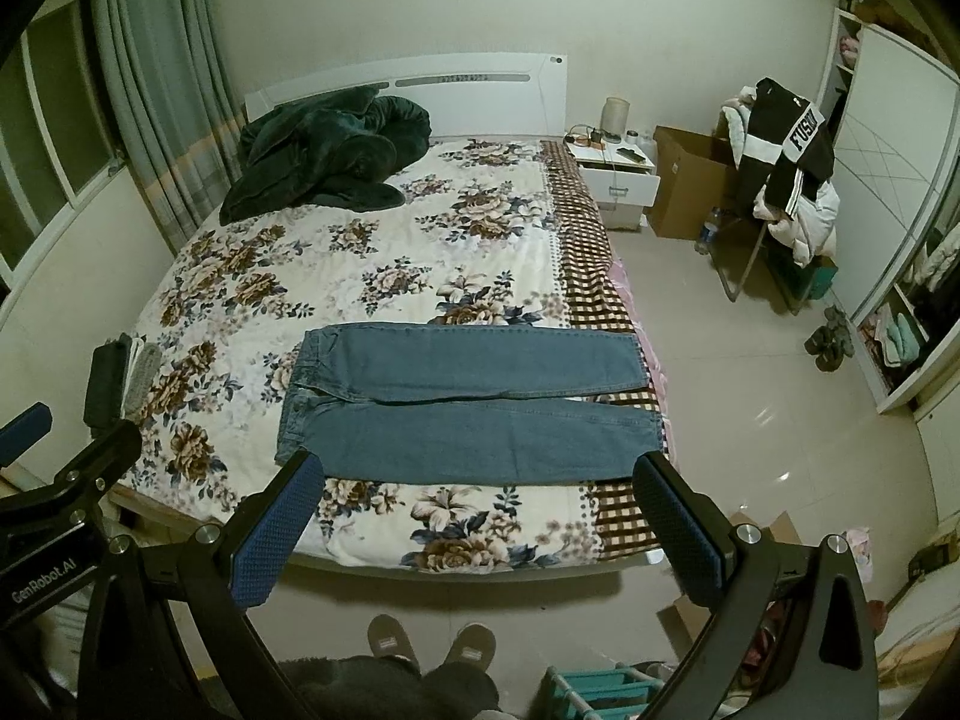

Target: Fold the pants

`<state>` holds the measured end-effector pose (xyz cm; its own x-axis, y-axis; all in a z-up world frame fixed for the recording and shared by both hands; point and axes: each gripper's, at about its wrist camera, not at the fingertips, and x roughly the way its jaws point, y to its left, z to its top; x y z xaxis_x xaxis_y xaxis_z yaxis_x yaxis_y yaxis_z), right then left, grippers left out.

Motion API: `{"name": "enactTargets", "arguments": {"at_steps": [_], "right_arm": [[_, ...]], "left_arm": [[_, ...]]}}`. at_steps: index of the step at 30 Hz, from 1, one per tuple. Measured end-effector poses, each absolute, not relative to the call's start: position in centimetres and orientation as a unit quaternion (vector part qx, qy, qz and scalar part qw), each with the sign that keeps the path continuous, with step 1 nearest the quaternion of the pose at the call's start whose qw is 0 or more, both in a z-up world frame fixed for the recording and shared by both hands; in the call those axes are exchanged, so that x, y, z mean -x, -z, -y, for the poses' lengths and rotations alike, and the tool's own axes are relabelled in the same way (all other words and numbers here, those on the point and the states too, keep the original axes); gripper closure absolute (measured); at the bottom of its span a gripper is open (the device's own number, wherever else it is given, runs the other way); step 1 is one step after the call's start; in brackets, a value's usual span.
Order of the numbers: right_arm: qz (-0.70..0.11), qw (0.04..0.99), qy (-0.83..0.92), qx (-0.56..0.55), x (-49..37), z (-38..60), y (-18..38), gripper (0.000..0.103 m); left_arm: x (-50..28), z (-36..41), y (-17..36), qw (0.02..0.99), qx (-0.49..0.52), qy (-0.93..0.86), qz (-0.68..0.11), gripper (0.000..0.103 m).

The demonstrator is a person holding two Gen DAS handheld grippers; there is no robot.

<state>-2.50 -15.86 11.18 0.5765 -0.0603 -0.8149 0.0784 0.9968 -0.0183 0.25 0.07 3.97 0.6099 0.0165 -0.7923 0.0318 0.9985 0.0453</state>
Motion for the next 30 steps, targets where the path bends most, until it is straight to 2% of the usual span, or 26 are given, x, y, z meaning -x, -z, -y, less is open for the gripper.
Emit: {"name": "enactTargets", "arguments": {"at_steps": [21,25,30], "right_arm": [[-0.458,0.888,0.029,-0.014,2.7,16.4,-13.1,0.0],[-0.459,0.888,0.029,-0.026,1.7,17.4,-12.4,0.0],[-0.451,0.891,0.043,-0.04,-2.3,20.1,-8.6,0.0]], "left_arm": [[0.3,-0.9,-4.4,0.9,-0.023,-0.009,-0.435,0.0],[-1.3,-1.1,-3.6,0.902,-0.017,-0.031,-0.43,0.0],[-5.4,-0.8,-1.1,0.904,-0.01,-0.071,-0.421,0.0]]}}
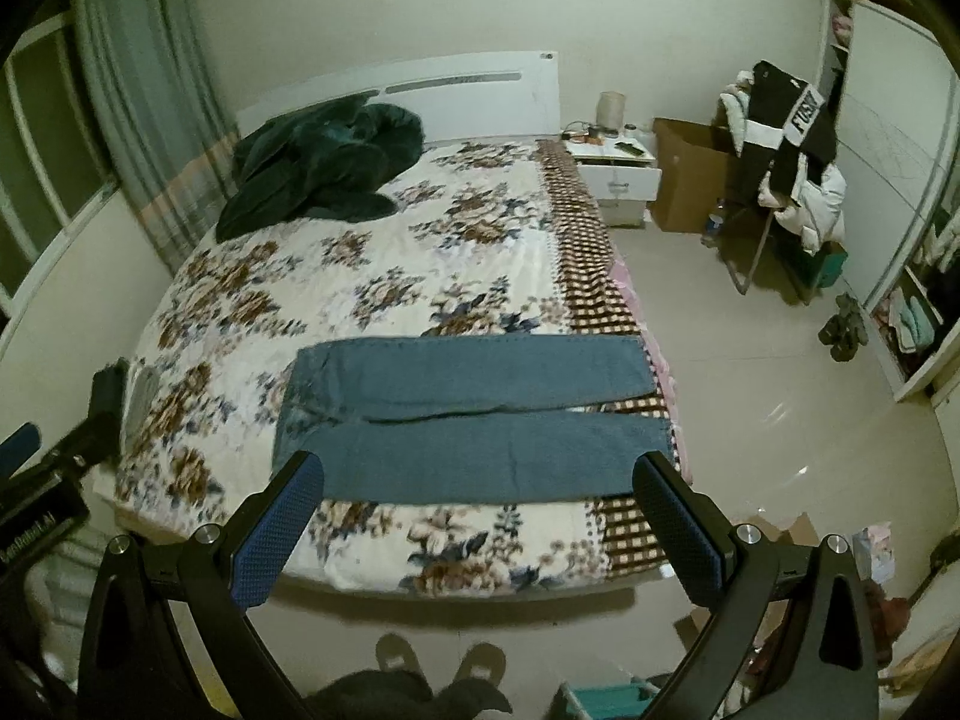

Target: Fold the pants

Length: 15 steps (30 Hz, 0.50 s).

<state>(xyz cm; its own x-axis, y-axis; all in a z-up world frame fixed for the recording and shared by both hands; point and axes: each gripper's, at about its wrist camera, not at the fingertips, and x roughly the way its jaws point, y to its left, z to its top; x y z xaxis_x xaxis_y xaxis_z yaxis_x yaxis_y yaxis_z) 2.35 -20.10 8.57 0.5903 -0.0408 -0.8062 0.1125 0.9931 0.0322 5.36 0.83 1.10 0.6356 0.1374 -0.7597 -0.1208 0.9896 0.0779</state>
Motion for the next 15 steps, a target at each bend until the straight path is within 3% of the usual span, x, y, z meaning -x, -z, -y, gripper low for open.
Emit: {"name": "enactTargets", "arguments": {"at_steps": [8,15], "right_arm": [[-0.481,0.868,0.103,-0.072,-13.3,24.5,-1.2,0.0],[-0.493,0.843,0.188,-0.1,-25.7,28.2,8.7,0.0]], "left_arm": [[-14.8,-0.1,6.5,0.871,-0.007,-0.107,-0.479,0.0],[-28.2,-1.1,17.4,0.818,0.047,-0.108,-0.563,0.0]]}}
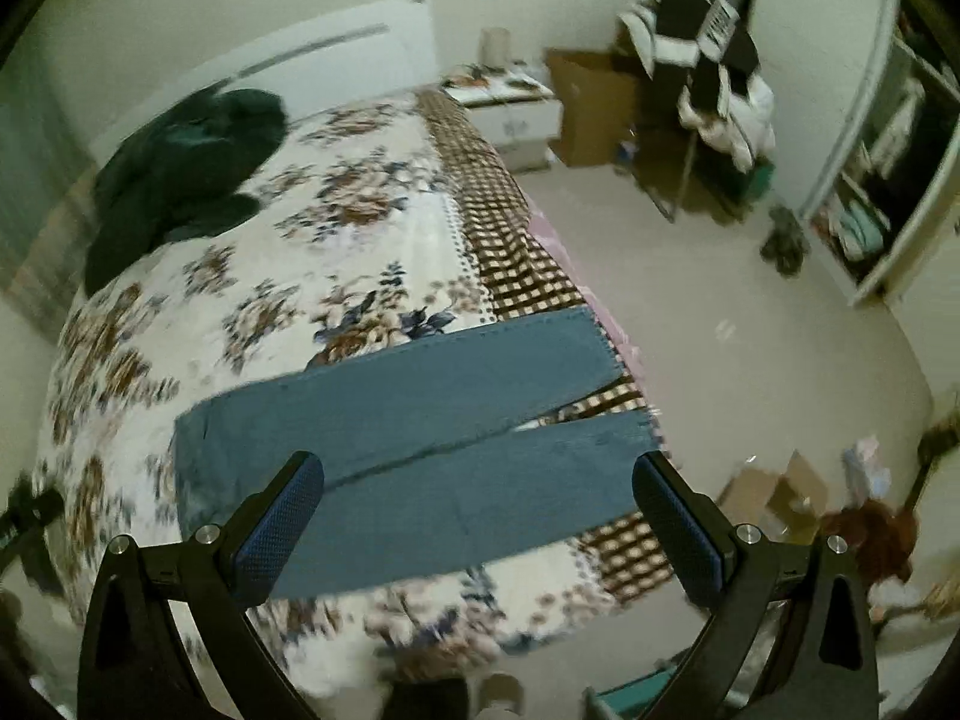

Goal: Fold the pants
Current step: 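Grasp the jeans waistband with the left tool while the right tool grasps the leg hems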

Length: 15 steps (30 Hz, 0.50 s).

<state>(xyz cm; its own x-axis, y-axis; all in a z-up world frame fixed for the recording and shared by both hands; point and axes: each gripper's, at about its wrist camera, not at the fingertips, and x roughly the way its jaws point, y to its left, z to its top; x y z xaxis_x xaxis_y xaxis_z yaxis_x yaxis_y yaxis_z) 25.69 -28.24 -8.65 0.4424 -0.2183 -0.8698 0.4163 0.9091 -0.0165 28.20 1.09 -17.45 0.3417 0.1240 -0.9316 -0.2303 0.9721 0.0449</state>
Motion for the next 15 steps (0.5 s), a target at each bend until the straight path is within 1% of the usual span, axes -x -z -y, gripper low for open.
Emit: {"name": "enactTargets", "arguments": {"at_steps": [5,9,15], "right_arm": [[-0.52,0.808,0.251,-0.113,-35.6,31.2,19.9,0.0],[-0.546,0.781,0.279,-0.123,-41.6,34.2,29.0,0.0],[-0.576,0.736,0.314,-0.168,-50.0,38.4,41.7,0.0]], "left_arm": [[-36.9,-3.2,27.1,0.792,0.069,-0.132,-0.592,0.0],[-43.1,-6.5,36.3,0.752,0.126,-0.178,-0.622,0.0],[-51.0,-7.4,44.6,0.729,0.149,-0.226,-0.628,0.0]]}}
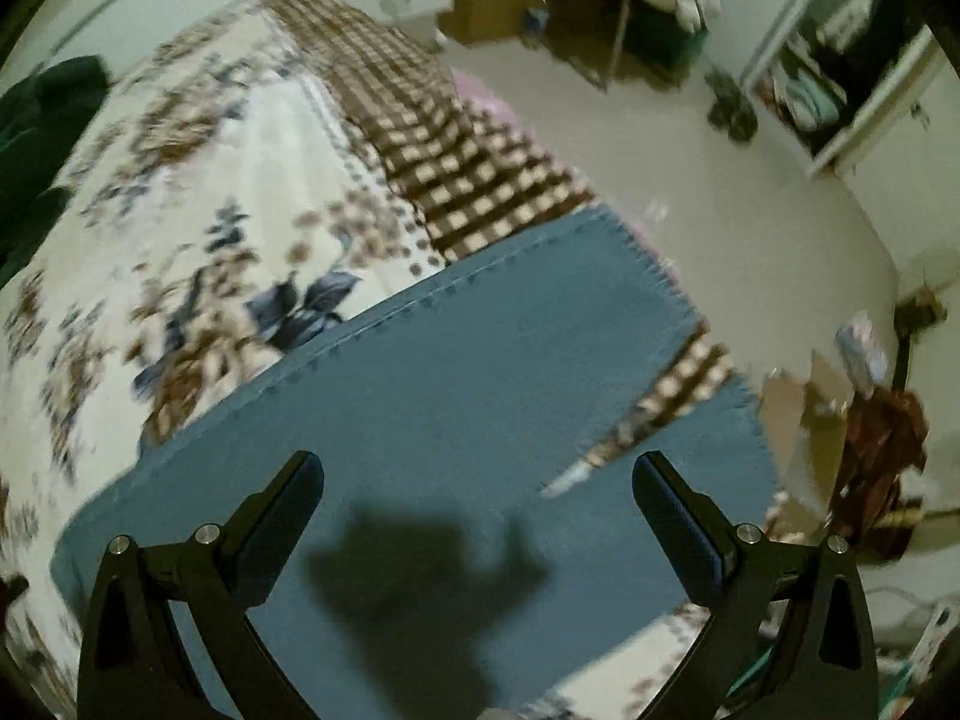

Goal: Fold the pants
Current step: 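Grasp the jeans waistband with the left tool while the right tool grasps the leg hems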

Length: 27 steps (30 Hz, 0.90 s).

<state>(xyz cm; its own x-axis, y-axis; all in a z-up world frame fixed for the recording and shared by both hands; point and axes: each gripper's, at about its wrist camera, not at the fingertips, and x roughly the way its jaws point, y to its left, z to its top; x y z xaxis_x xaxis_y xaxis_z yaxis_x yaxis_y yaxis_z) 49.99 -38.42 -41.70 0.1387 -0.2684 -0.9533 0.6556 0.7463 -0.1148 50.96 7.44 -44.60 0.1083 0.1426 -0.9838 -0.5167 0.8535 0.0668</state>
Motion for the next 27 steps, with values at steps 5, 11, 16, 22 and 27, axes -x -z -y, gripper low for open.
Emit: {"name": "enactTargets", "arguments": {"at_steps": [5,11,16,22,27], "right_arm": [[-0.602,0.69,0.338,-0.219,-55.3,41.7,49.7,0.0],[-0.625,0.646,0.361,-0.247,-59.7,44.4,54.7,0.0],[-0.658,0.607,0.364,-0.257,-61.7,45.2,57.7,0.005],[-0.667,0.599,0.343,-0.281,-60.4,45.5,58.4,0.083],[-0.647,0.638,0.322,-0.264,-57.6,44.4,55.7,0.094]], "left_arm": [[-57.3,-7.3,51.1,0.693,0.189,-0.222,-0.659,0.0],[-60.1,-7.2,57.1,0.642,0.21,-0.227,-0.702,0.01],[-58.4,-7.5,55.8,0.67,0.236,-0.232,-0.665,0.064],[-54.6,-8.7,53.2,0.708,0.28,-0.172,-0.625,0.1],[-50.1,-9.2,49.7,0.746,0.313,-0.136,-0.572,0.1]]}}
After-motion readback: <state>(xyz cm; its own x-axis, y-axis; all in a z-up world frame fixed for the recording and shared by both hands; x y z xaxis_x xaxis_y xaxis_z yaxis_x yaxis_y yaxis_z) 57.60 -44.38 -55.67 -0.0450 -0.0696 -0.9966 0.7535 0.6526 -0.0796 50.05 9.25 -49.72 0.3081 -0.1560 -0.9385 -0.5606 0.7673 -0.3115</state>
